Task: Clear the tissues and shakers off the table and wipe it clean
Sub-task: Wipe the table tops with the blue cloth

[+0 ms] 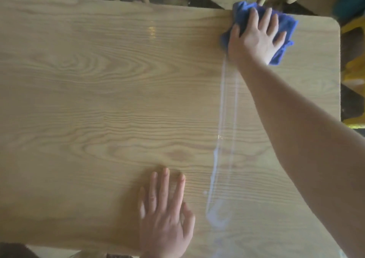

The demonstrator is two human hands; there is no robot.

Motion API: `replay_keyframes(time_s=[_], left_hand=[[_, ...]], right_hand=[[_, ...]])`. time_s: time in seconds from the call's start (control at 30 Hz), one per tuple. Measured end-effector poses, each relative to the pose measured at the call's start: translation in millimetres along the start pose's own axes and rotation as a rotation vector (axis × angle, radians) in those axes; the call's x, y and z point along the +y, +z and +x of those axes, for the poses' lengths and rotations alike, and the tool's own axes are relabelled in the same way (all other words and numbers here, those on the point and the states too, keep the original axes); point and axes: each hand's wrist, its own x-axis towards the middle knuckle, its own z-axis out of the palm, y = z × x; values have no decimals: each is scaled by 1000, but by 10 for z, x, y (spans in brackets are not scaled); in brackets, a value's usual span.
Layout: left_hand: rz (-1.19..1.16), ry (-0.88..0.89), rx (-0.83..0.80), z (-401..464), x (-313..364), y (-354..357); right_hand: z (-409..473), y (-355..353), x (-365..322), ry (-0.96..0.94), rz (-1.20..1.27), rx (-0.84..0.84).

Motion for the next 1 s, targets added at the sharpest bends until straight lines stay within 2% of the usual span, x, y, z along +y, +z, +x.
replay_keyframes(time_s=[0.1, 0.27, 0.43, 0.5, 0.53, 0.6, 0.77, 0.87, 1.0], left_hand=[[-2, 0, 8, -1, 0, -1], [-7, 2, -9, -2, -5, -6], [-5, -7, -15, 6, 4, -4], [1, -14, -13, -1, 7, -3], [4, -15, -12, 0, 12, -3], [6, -5, -22, 5, 9, 4], [-2, 2, -79, 7, -9, 1], [-15, 9, -84, 1, -14, -6], [-16, 5, -135, 18, -4, -30]], right_hand=[[-205, 150, -500, -136, -21, -66], [-1249, 431, -1087, -547, -49, -137], [-2127, 538, -1041, -1073, -139, -293], [-2046, 521, -846, -1143, -116, -284], [-1943, 504, -725, -1113, -94, -258], [-1662, 410, -417, -930, -39, -179], [-930, -84, 778, -271, -63, -57], [-885, -348, 1488, 66, -32, 23], [-967, -378, 1562, 315, 7, 98]])
